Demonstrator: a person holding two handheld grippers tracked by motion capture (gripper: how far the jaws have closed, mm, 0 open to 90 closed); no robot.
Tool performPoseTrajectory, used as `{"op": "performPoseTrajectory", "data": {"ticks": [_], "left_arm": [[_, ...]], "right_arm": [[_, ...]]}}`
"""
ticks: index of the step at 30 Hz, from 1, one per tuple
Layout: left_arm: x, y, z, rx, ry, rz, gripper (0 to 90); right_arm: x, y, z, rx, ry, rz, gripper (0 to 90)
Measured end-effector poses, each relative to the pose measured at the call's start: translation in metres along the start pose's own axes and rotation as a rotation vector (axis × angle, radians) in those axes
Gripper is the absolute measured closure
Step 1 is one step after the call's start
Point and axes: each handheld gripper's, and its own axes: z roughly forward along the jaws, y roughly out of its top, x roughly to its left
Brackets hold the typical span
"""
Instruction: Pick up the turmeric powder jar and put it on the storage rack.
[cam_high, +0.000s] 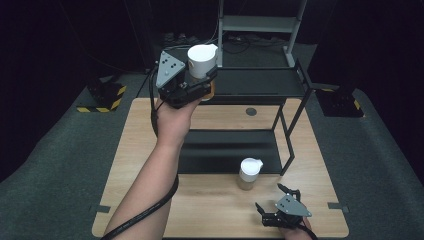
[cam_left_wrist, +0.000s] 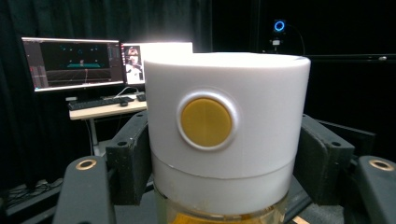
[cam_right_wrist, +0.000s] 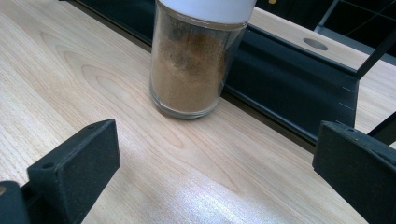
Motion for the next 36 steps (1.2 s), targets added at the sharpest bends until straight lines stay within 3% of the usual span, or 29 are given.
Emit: {"op": "performPoseTrajectory", "data": {"ticks": [17,36], "left_arm": [[0.005,0.001,0.023,0.032,0.046,0.001,30.4],[0.007,-0.004,0.029,0.043,0.056,-0.005,30.4]], "right_arm": [[-0.002,-0.001,-0.001,-0.006,0.004,0.015,0.0],[-0.002,-0.002,-0.001,-0.008,0.004,0.015,0.0]]}}
